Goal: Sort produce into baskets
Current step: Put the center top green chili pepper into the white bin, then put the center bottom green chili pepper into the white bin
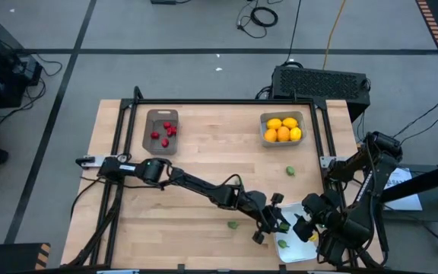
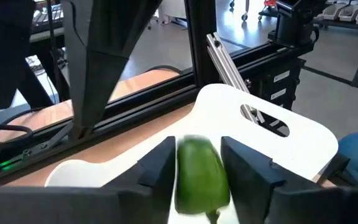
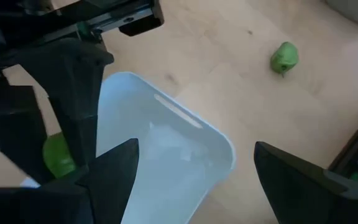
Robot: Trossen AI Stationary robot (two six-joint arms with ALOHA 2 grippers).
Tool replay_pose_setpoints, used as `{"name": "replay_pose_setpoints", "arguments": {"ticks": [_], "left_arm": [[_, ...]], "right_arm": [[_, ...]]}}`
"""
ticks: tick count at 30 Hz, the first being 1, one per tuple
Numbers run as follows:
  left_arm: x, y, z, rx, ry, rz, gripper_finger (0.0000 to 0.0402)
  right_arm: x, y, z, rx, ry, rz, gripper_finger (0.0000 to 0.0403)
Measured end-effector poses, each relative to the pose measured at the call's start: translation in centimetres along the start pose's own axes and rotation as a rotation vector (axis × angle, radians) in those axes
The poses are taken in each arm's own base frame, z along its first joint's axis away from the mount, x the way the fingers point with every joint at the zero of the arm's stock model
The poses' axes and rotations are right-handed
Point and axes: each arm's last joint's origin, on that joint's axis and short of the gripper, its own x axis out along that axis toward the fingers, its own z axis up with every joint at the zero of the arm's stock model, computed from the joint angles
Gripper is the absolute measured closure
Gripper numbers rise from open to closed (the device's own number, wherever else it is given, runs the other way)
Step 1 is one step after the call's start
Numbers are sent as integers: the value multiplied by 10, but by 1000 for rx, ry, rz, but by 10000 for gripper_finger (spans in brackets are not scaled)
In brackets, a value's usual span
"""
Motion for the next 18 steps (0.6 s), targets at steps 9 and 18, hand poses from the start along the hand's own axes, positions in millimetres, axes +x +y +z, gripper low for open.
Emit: {"name": "replay_pose_setpoints", "arguments": {"ticks": [9, 18], "left_arm": [[0, 2, 0, -6, 15, 71, 194], [-21, 5, 20, 24, 231, 118, 187]], "right_arm": [[-1, -3, -2, -45, 97, -42, 94], [-4, 7, -12, -57, 213, 60, 98]]}}
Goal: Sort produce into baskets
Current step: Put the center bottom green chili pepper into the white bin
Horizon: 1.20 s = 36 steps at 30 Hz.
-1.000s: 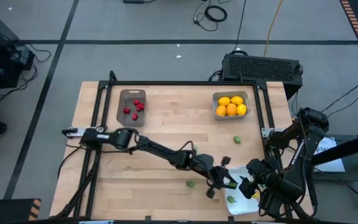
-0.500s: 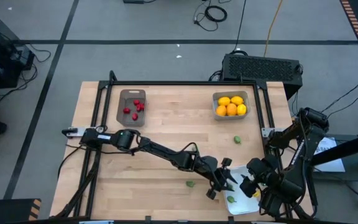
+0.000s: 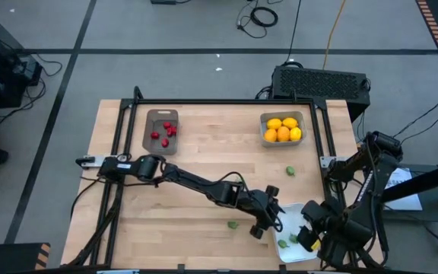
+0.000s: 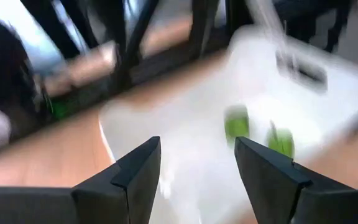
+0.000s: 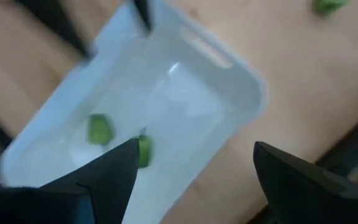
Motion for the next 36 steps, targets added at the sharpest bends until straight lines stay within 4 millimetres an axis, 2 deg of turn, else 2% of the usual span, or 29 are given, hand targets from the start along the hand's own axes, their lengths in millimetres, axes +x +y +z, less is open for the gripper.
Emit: {"name": "replay_pose_setpoints", "arguments": {"ticks": [6, 12, 17, 19, 25, 30, 36], "left_arm": [[-21, 1, 2, 18, 206, -28, 187], [-36, -3, 0, -1, 363, -3, 187], [-45, -27, -2, 20, 466, 24, 187], [-47, -37, -3, 36, 482, 21, 187], [-66, -62, -10, 13, 524, -10, 187], [-79, -77, -19, -59, 465, 2, 187], [-82, -90, -53, -145, 460, -26, 187]], "right_arm": [[-1, 6, -5, -3, 18, 69, 150], [1, 14, -8, 14, 31, 128, 257], [7, 25, -13, 21, 42, 170, 362], [9, 29, -15, 23, 47, 183, 391], [17, 40, -21, 4, 52, 222, 395], [24, 44, -24, -24, 45, 209, 400], [27, 47, -24, -32, 21, 210, 399]]}}
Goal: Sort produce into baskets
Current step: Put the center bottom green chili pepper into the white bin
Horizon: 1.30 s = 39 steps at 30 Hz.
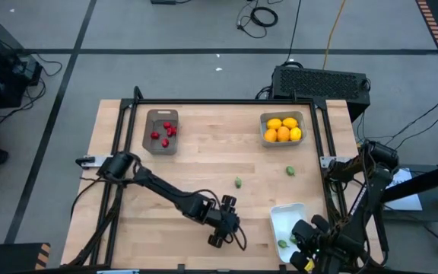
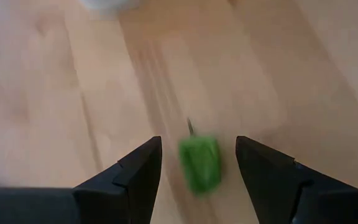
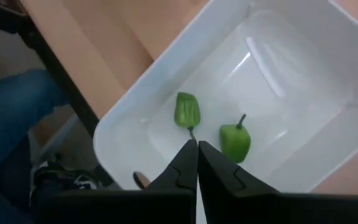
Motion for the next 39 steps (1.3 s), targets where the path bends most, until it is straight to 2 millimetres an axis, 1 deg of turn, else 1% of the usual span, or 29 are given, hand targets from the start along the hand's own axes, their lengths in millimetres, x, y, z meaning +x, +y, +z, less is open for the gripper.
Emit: {"name": "replay_pose_setpoints", "arguments": {"ticks": [7, 11, 20, 24, 28, 39], "left_arm": [[12, -1, -19, -49, -49, -28, 187], [13, 1, -22, -71, -58, -24, 187], [19, 2, -38, -99, -63, -14, 187], [20, 3, -39, -106, -74, -12, 189], [20, 3, -39, -105, -74, -12, 208], [20, 3, -39, -105, -80, -2, 296]], "right_arm": [[0, 1, 2, 5, -28, 10, 399], [0, 1, 2, 4, -28, 8, 399], [0, 1, 2, 5, -28, 8, 399], [0, 1, 2, 5, -29, 8, 399], [0, 1, 2, 5, -29, 7, 399], [0, 1, 2, 4, -30, 7, 399]]}}
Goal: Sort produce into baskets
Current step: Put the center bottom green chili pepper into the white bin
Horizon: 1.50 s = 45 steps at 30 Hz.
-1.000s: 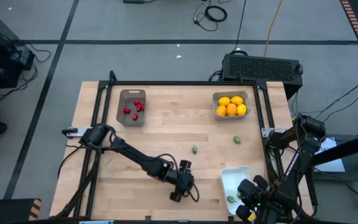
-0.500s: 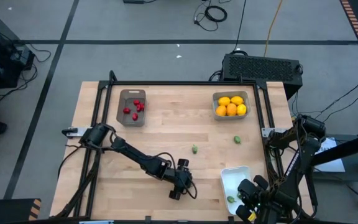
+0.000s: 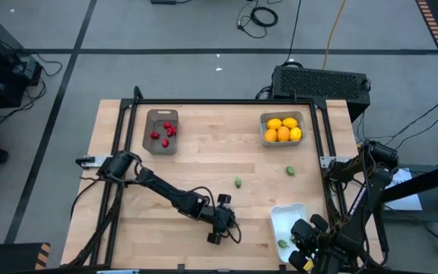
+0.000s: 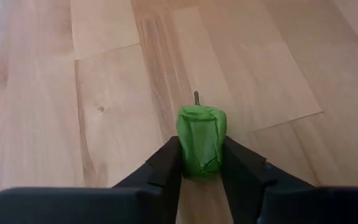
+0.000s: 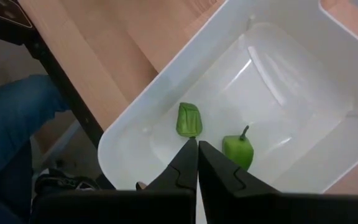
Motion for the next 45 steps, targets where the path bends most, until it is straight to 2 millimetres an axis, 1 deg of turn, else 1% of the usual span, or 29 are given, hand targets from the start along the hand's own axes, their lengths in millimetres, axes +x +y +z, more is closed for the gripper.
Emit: {"name": "replay_pose_setpoints", "arguments": {"ticks": [5, 8, 13, 19, 26, 29, 32, 34, 37, 41, 45], "left_arm": [[0, 0, 1, -1, -14, 0, 311], [0, -2, 7, 3, -79, -7, 312], [-2, -3, 21, 10, -221, -15, 312], [-8, 0, 40, 8, -423, -38, 313], [-10, 5, 58, 23, -472, -99, 313], [-14, 7, 71, 55, -514, -88, 313], [-18, 16, 85, 49, -555, -74, 313], [-15, 24, 91, 42, -573, -69, 313], [2, 34, 95, 44, -546, -103, 313], [27, 39, 104, 30, -519, -158, 313], [38, 44, 116, 26, -536, -153, 313]], "right_arm": [[0, 0, 0, 0, 0, 0, 399], [0, 0, 0, 0, 0, 0, 399], [0, 0, 0, 0, 0, 0, 399], [0, -1, 0, -4, -2, -9, 399], [0, -3, 1, -14, -6, -31, 399], [0, -4, 2, -16, -9, -41, 399], [0, -4, 3, -22, -9, -47, 399], [-2, -5, 4, -30, -7, -42, 399], [-7, -6, 6, -30, -5, -30, 399], [-14, -10, 9, -31, -6, -30, 399], [-16, -12, 10, -34, -7, -38, 399]]}}
